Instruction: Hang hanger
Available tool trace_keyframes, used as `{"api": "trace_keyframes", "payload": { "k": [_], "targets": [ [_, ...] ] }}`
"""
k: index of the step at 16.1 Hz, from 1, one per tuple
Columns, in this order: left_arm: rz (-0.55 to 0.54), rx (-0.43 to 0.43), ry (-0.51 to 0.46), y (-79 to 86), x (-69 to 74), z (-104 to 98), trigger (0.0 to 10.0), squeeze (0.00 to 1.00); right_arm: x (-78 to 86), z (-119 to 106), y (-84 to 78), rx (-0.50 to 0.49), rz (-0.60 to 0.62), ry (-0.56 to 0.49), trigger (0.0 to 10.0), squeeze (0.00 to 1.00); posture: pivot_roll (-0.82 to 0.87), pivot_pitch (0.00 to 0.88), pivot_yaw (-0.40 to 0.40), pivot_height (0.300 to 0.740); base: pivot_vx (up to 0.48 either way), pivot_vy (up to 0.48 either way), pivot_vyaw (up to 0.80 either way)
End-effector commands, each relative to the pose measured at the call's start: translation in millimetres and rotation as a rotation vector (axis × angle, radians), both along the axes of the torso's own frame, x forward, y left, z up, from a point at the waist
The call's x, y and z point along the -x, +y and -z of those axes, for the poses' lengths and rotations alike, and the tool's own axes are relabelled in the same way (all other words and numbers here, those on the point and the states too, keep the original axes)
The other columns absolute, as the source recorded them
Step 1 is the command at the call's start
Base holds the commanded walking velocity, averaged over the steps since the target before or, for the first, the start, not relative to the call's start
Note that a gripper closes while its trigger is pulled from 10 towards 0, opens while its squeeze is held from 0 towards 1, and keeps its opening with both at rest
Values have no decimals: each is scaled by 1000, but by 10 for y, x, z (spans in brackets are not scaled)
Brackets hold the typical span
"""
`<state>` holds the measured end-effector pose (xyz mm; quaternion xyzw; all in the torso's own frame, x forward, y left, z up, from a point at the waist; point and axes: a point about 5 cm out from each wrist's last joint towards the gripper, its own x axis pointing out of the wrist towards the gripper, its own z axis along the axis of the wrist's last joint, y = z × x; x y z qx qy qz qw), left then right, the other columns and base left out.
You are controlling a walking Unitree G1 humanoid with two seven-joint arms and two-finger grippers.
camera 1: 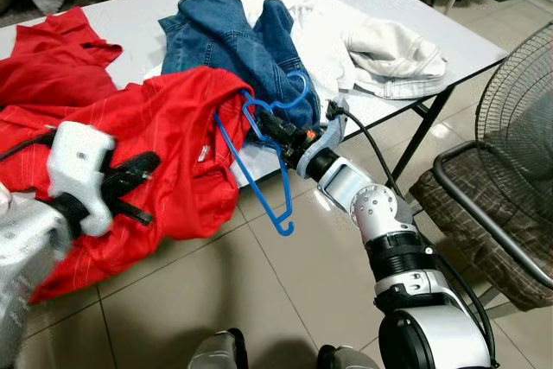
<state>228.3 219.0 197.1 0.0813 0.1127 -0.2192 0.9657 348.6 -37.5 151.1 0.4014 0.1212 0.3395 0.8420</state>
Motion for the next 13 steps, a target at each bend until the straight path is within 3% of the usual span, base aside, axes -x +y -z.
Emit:
{"api": "trace_keyframes", "payload": {
  "k": [1, 3, 4, 7, 9, 11, 12, 13],
  "targets": [
    [0, 20, 26, -138, 48, 70, 10000, 1000, 2, -174, 261, -62, -44, -41, 10000, 0, 106, 162, 12, 740, 0, 0, 0],
    [-104, 160, 48, -300, -3, 209, 10000, 1000, -15, -166, 257, -45, -47, -50, 10000, 0, 106, 162, 12, 740, 0, 0, 0],
    [-128, 187, 75, -334, -21, 286, 10000, 1000, -16, -169, 256, -43, -47, -53, 10000, 0, 88, 155, 13, 740, 0, 0, 0],
    [-165, 181, 100, -368, -40, 408, 10000, 1000, -20, -195, 254, -42, -46, -65, 10000, 0, 72, 150, 23, 740, 0, 0, 0],
    [-249, 114, 68, -345, -112, 426, 10000, 1000, -16, -202, 256, -44, -48, -73, 10000, 0, 67, 147, 28, 740, 0, 0, 0],
    [-231, 103, 100, -402, -135, 503, 10000, 1000, -7, -200, 258, -44, -49, -75, 10000, 0, 63, 145, 34, 740, 0, 0, 0],
    [-210, 126, 123, -470, -152, 567, 10000, 451, 1, -198, 263, -44, -51, -75, 10000, 0, 61, 146, 36, 740, 0, 0, 0],
    [-209, 94, 128, -488, -172, 614, 10000, 110, 7, -198, 269, -44, -52, -75, 10000, 0, 59, 147, 37, 740, 0, 0, 0]
  ]
}}
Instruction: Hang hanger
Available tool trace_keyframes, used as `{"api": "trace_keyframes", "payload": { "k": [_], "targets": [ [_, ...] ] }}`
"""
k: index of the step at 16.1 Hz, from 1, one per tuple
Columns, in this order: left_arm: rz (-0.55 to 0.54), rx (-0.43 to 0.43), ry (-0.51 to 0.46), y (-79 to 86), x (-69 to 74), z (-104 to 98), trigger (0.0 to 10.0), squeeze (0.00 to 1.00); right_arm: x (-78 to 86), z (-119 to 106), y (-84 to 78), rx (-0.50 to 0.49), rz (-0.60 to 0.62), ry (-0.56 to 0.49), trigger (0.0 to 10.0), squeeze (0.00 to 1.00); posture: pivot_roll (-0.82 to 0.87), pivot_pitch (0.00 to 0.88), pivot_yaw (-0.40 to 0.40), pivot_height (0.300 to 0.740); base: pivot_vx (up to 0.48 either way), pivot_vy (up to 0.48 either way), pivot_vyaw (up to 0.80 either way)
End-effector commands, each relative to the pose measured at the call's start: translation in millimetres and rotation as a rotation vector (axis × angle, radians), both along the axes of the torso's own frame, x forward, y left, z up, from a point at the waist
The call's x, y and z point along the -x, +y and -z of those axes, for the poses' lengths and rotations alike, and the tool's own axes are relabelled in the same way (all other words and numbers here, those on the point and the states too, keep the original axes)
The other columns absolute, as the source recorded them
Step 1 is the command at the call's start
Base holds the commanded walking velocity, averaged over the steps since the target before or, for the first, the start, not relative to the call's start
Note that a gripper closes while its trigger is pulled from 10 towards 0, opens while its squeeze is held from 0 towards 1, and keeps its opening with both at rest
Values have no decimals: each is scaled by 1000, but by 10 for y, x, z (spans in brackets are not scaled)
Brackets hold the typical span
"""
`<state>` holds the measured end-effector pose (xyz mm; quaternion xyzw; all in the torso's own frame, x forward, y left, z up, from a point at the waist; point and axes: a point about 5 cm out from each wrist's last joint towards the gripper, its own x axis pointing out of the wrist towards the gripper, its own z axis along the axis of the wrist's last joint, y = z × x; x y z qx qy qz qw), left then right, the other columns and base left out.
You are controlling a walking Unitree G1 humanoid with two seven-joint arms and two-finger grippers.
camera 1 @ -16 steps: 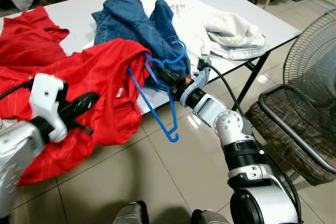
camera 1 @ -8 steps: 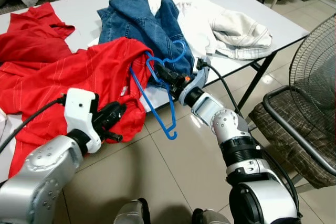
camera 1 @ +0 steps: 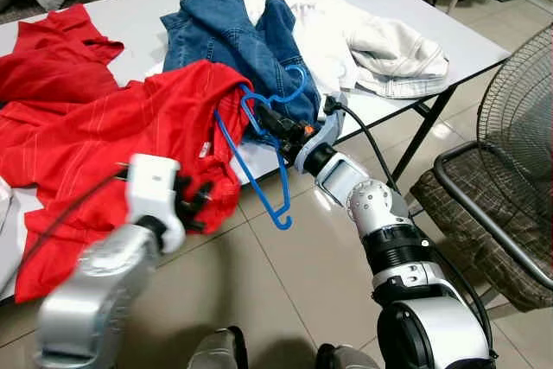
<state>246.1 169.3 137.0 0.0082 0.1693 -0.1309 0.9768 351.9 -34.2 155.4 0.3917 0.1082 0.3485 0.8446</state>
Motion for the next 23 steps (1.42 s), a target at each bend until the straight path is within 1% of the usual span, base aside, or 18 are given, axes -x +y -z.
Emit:
{"api": "trace_keyframes", "payload": {
  "k": [1, 2, 3, 4, 7, 9, 11, 12, 15, 17, 18, 19, 20, 21, 23],
  "targets": [
    [-14, -58, 7, 11, -21, 50, 10000, 0, 45, -156, 238, -50, -49, -41, 10000, 0, 55, 148, 40, 740, 0, 0, 0],
    [-21, -122, 0, 29, -45, 76, 10000, 0, 54, -156, 238, -50, -50, -44, 10000, 0, 48, 148, 44, 740, 0, 0, 0],
    [-22, -133, -2, 33, -48, 81, 8314, 0, 57, -156, 237, -50, -50, -45, 10000, 0, 47, 147, 45, 740, 0, 0, 0],
    [-48, -142, -11, 73, -63, 74, 0, 0, 62, -158, 234, -51, -50, -46, 10000, 0, 42, 147, 47, 740, 0, 0, 0],
    [-90, -187, -27, 157, -81, 90, 0, 0, 69, -155, 219, -47, -50, -49, 10000, 0, 37, 143, 46, 740, 0, 0, 0],
    [-112, -244, -28, 200, -90, 130, 0, 0, 70, -155, 216, -44, -49, -50, 10000, 0, 37, 144, 45, 740, 0, 0, 0],
    [-141, -283, -44, 240, -95, 129, 0, 0, 69, -155, 215, -43, -47, -48, 10000, 0, 37, 145, 43, 740, 0, 0, 0],
    [-149, -285, -53, 260, -93, 125, 0, 0, 74, -156, 219, -43, -48, -48, 10000, 0, 36, 147, 44, 740, 0, 0, 0],
    [-119, -260, -88, 261, -82, 95, 0, 0, 77, -150, 217, -45, -45, -46, 10000, 0, 36, 144, 49, 740, 0, 0, 0],
    [-75, -219, -150, 245, -47, 11, 0, 0, 74, -150, 203, -47, -40, -47, 10000, 0, 36, 141, 55, 740, 0, 0, 0],
    [-61, -211, -193, 252, -23, -39, 0, 0, 70, -151, 197, -48, -36, -47, 10000, 0, 38, 138, 59, 740, 0, 0, 0],
    [-53, -212, -238, 263, -6, -84, 0, 0, 67, -153, 194, -49, -34, -47, 10000, 0, 39, 136, 60, 740, 0, 0, 0],
    [-52, -239, -293, 303, 33, -131, 0, 0, 65, -156, 191, -51, -31, -47, 10000, 0, 39, 136, 60, 740, 0, 0, 0],
    [-81, -264, -314, 358, 61, -144, 0, 0, 64, -156, 193, -52, -31, -47, 10000, 0, 43, 136, 61, 740, 0, 0, 0],
    [-107, -285, -306, 378, 85, -127, 0, 0, 69, -153, 205, -54, -33, -47, 10000, 0, 48, 137, 58, 740, 0, 0, 0]
  ]
}}
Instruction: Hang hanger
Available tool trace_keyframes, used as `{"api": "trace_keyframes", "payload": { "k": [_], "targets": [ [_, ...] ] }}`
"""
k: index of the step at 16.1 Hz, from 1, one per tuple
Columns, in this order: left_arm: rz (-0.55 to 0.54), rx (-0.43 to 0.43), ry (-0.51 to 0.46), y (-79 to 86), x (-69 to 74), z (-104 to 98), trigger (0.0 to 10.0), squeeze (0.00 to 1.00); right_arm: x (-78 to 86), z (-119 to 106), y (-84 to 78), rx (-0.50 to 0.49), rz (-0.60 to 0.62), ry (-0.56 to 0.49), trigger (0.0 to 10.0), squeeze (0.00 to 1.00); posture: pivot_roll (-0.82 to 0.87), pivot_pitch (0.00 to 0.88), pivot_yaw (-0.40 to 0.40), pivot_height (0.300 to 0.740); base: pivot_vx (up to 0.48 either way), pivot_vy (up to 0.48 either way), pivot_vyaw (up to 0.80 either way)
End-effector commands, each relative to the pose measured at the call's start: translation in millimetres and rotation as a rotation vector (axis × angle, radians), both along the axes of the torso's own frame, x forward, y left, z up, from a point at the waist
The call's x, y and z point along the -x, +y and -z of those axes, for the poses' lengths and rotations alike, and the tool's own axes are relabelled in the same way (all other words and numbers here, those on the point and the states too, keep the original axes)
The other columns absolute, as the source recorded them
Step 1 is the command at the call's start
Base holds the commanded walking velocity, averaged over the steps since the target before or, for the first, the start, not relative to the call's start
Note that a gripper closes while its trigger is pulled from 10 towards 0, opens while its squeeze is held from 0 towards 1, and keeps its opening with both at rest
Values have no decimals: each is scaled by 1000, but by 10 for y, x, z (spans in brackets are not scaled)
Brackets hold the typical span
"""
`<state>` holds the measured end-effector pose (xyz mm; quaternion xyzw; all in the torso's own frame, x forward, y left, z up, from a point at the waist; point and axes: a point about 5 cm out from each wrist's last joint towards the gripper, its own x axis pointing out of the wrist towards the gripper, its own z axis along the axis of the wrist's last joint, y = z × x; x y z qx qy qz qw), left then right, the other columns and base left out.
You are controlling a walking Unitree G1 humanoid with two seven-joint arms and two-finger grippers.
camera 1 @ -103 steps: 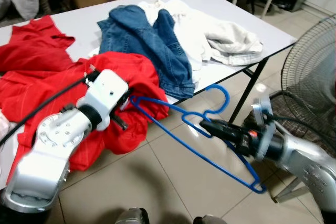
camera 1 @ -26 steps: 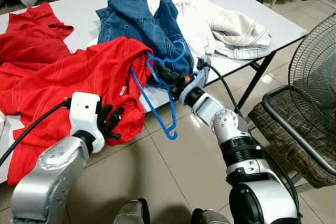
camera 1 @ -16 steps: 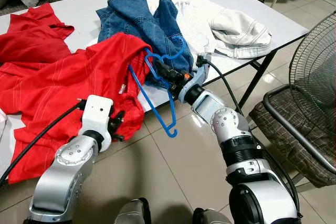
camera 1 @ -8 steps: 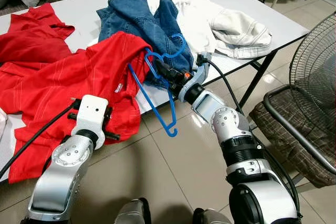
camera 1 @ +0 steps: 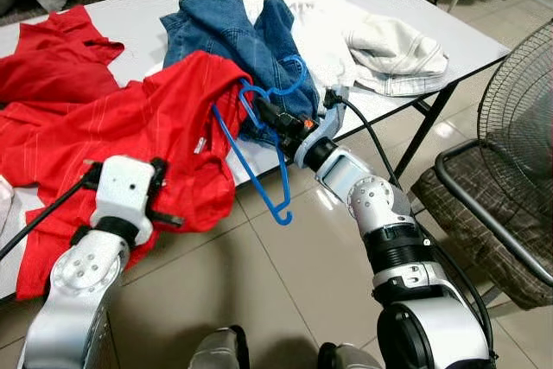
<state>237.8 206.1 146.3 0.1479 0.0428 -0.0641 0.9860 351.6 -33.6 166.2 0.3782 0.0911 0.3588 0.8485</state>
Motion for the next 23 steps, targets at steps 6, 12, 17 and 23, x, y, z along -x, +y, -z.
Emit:
{"api": "trace_keyframes", "payload": {
  "k": [6, 12, 17, 23],
  "targets": [
    [154, -3, 17, -214, 139, 120, 10000, 1000, 76, -41, 224, -63, -39, 1, 10000, 0, 48, 134, 56, 740, 0, 0, 0],
    [81, -49, 43, -147, 123, 199, 10000, 1000, 76, -39, 219, -61, -40, 1, 10000, 0, 43, 130, 57, 740, 0, 0, 0],
    [80, -28, 99, -224, 119, 310, 10000, 1000, 68, -48, 211, -57, -41, -3, 10000, 0, 37, 125, 54, 740, 0, 0, 0],
    [-39, -85, 161, -139, 0, 403, 10000, 973, 71, -57, 241, -57, -52, -5, 10000, 0, 40, 123, 43, 740, 0, 0, 0]
  ]
}}
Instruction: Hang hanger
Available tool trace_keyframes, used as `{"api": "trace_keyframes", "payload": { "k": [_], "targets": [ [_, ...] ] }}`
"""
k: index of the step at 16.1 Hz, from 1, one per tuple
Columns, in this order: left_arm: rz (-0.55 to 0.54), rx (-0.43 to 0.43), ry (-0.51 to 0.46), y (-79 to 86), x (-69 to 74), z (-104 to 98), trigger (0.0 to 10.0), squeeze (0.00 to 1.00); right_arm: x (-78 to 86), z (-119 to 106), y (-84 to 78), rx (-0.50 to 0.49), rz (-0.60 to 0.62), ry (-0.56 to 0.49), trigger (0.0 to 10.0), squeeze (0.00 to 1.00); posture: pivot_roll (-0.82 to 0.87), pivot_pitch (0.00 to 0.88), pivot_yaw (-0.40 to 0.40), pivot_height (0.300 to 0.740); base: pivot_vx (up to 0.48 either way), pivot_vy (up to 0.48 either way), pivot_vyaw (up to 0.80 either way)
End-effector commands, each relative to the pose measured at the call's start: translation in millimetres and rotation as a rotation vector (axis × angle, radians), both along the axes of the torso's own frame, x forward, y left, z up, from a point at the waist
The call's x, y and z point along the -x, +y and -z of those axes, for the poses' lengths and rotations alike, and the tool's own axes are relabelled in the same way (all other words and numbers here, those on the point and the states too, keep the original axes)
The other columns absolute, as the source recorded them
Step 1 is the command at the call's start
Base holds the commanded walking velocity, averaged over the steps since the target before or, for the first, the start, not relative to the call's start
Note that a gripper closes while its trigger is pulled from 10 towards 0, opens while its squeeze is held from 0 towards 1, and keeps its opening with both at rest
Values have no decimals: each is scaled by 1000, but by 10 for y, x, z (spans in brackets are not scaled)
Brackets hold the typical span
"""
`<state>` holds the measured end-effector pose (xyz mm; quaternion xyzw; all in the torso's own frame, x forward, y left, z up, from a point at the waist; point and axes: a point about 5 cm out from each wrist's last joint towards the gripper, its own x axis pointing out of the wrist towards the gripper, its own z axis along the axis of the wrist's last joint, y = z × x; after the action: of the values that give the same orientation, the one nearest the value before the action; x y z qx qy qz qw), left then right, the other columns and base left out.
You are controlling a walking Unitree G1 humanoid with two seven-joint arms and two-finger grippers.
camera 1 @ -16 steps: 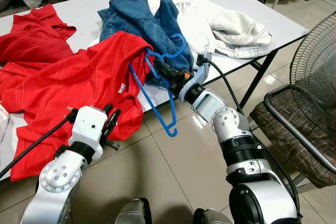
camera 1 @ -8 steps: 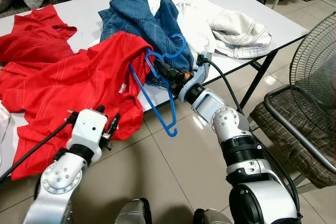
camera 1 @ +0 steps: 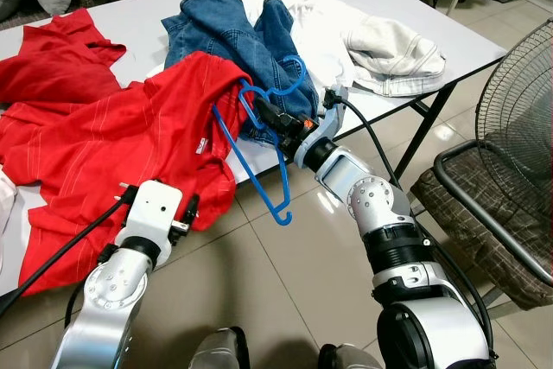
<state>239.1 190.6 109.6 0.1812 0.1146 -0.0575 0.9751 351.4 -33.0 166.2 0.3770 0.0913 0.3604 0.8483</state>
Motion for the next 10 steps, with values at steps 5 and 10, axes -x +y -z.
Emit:
{"api": "trace_keyframes", "payload": {
  "k": [5, 10],
  "targets": [
    [-168, -65, 46, 162, -153, 123, 10000, 0, 64, -61, 232, -54, -51, -6, 10000, 0, 31, 120, 44, 740, 0, 0, 0],
    [-142, -59, 13, 163, -227, 47, 0, 0, 58, -66, 220, -53, -42, -10, 10000, 0, 26, 113, 55, 740, 0, 0, 0]
  ]
}}
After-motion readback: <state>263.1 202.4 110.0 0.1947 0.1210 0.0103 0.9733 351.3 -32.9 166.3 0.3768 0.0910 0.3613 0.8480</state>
